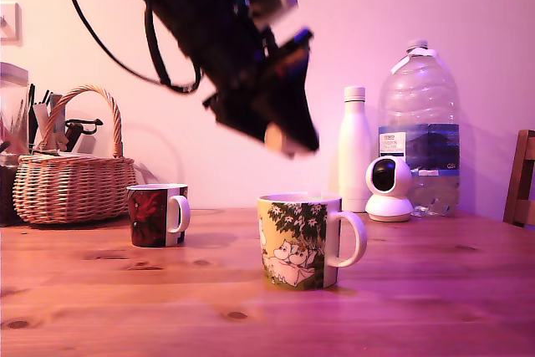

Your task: Pick up the coffee capsules from the table one by one and drop them inside the nearest coffee cup

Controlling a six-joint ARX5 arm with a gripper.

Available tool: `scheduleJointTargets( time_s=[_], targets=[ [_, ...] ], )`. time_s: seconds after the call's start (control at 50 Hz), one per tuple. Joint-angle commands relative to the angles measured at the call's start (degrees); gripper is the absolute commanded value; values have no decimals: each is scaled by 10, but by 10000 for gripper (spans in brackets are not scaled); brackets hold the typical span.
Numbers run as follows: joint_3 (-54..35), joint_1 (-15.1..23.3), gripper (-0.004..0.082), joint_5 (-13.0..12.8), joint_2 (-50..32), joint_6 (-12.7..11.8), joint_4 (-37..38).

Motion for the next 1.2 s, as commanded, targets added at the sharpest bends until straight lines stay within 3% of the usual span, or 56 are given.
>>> scheduleJointTargets(
  time_s=[0.0,0.62,0.68,0.76,0.8,1.06,1.1,1.18],
  targets=[
    [6,-5,271,0,17,5,-2],
    [5,-6,276,0,24,5,-5],
    [5,-6,382,1,24,3,-1],
    [5,-6,693,-4,24,-7,4],
    [5,-6,800,-8,24,-7,3],
    [5,-6,782,-15,24,-7,5],
    [5,-6,777,-15,24,-20,5],
    [5,-6,730,-15,23,-20,5]
  ],
)
